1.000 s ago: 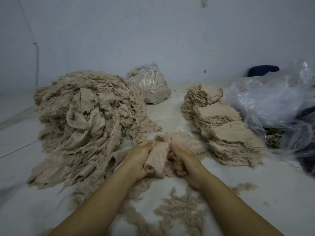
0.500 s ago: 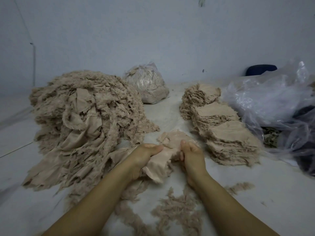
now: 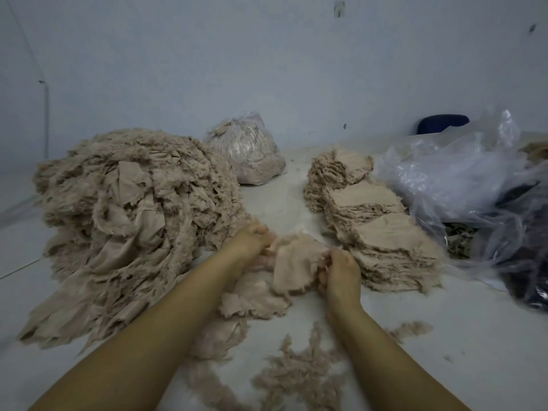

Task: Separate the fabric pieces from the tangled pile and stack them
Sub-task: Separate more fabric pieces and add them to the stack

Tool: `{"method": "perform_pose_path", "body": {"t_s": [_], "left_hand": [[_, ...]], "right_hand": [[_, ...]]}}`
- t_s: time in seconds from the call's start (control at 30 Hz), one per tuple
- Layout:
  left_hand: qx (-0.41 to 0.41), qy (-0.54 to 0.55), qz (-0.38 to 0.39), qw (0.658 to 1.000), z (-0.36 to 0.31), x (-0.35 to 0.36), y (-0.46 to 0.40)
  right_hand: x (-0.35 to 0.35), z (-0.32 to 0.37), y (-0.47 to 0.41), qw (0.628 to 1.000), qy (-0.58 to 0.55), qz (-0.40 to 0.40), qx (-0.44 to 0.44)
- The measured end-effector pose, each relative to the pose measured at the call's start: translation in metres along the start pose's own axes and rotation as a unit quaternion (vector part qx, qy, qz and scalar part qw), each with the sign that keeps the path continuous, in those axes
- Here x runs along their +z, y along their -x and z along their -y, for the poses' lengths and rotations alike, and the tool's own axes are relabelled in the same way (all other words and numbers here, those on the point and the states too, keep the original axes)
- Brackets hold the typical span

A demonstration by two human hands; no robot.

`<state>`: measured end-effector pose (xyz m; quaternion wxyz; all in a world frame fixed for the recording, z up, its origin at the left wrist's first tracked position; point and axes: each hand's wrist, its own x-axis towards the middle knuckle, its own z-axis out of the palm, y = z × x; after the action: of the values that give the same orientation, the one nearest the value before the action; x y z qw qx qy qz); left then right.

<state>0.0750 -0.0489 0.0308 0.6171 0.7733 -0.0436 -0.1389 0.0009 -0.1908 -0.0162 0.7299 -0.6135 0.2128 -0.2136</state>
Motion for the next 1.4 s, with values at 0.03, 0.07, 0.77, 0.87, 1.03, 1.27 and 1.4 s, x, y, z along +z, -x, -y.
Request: {"method": "perform_pose_path", "body": {"t_s": [0.03,0.07,0.77,0.87,1.03,1.27,1.4], "left_hand": [[0.022,-0.101,0.004,0.995,0.011,-0.010,0.001],[0.045,-0.233,0.025,0.971,0.020,-0.020,0.002],[0.141,-0.359,0.042,0.922,0.041,-0.075,0.034],[0.143,-0.347,0.139,0.917,0.041,-0.055,0.044],[0.130,-0.265,0.163,0.941,0.045,-0.042,0.043],[0.115,-0.236,0.162,0.951,0.043,-0.069,0.050],[0.104,-0.187,0.112,0.970,0.055,-0.077,0.050]], "right_hand": [[0.001,0.002,0.000,1.000,-0.017,0.006,0.002],[0.002,0.003,0.001,0.999,-0.027,0.022,0.001],[0.007,-0.008,0.011,0.973,-0.039,0.228,0.002],[0.012,-0.008,0.016,0.970,-0.037,0.239,0.036],[0.005,-0.007,0.005,0.988,-0.060,0.142,-0.002],[0.011,-0.010,-0.013,0.999,-0.015,0.033,-0.022],[0.003,-0.007,-0.026,0.998,0.041,0.028,-0.025]]}}
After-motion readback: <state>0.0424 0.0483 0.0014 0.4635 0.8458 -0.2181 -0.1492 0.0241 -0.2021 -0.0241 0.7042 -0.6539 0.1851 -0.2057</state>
